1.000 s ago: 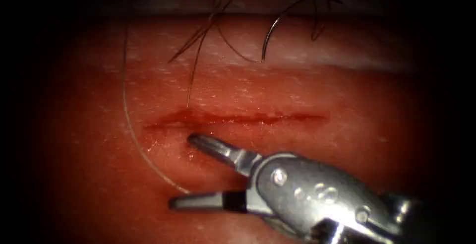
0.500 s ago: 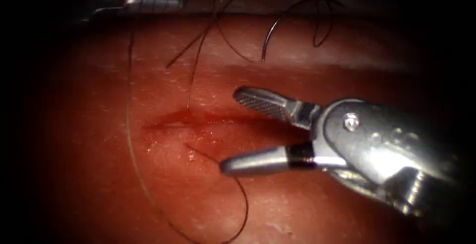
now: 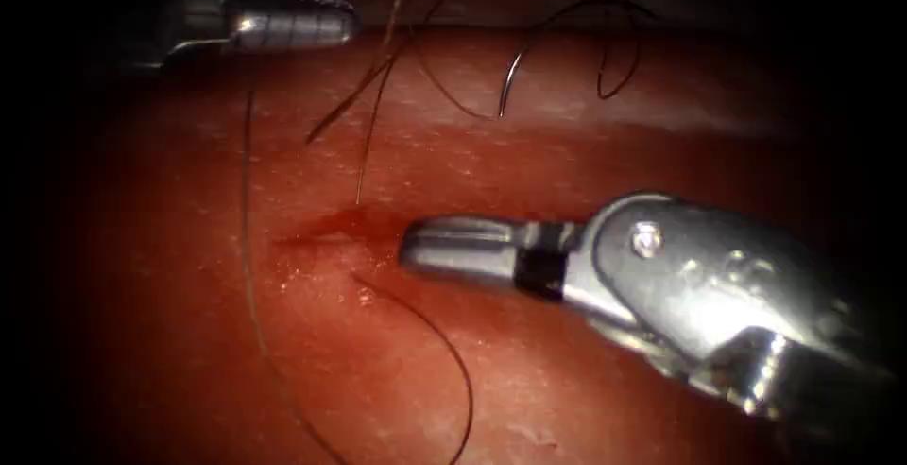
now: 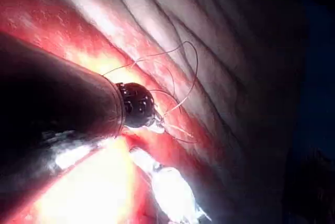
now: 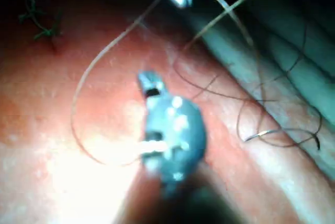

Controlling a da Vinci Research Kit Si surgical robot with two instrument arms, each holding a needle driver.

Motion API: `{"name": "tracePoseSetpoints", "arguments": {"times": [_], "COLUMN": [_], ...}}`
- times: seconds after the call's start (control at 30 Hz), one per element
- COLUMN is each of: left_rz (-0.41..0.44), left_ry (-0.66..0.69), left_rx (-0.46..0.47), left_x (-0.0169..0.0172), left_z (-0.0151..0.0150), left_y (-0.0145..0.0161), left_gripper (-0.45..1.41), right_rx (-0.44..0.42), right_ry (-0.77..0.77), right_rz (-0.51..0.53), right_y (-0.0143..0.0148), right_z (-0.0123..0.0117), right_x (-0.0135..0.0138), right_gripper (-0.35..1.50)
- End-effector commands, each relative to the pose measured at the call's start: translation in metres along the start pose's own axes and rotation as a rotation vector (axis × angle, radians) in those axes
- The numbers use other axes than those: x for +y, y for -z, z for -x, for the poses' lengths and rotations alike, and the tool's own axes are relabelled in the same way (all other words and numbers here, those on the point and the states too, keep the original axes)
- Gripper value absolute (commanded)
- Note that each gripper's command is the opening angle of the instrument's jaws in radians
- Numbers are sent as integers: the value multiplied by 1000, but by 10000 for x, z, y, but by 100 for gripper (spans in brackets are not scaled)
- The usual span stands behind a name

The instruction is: Wound Closure

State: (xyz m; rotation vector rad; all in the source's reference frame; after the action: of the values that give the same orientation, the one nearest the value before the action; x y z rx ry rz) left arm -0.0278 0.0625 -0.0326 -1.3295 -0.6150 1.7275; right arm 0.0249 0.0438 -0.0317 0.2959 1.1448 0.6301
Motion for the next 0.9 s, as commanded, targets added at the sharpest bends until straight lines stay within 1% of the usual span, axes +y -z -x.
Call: {"name": "tracePoseSetpoints", "arguments": {"times": [0.03,0.1,0.2,0.27,0.37,0.57,0.73,0.9], "left_rz": [0,7,22,29,39,45,47,45], "left_ry": [1,12,39,43,45,36,34,37], "left_rx": [0,5,14,18,38,51,48,48], "left_x": [-3,-2,1,3,6,1,-10,-15], "left_z": [0,0,2,3,2,7,17,18], "left_y": [-8,-9,-13,-17,-31,-39,-43,-45], "left_gripper": [-35,-35,-35,-35,-35,-35,-35,-35], "right_rx": [5,7,12,13,17,20,23,30], "right_ry": [7,14,30,39,39,41,41,36], "right_rz": [15,22,38,47,51,35,33,29], "right_y": [-15,-23,-43,-52,-77,-82,-85,-92], "right_z": [5,13,30,33,33,32,32,33], "right_x": [11,14,14,12,1,-13,-17,-18], "right_gripper": [-35,-35,-35,-35,-35,-35,-35,-35]}}
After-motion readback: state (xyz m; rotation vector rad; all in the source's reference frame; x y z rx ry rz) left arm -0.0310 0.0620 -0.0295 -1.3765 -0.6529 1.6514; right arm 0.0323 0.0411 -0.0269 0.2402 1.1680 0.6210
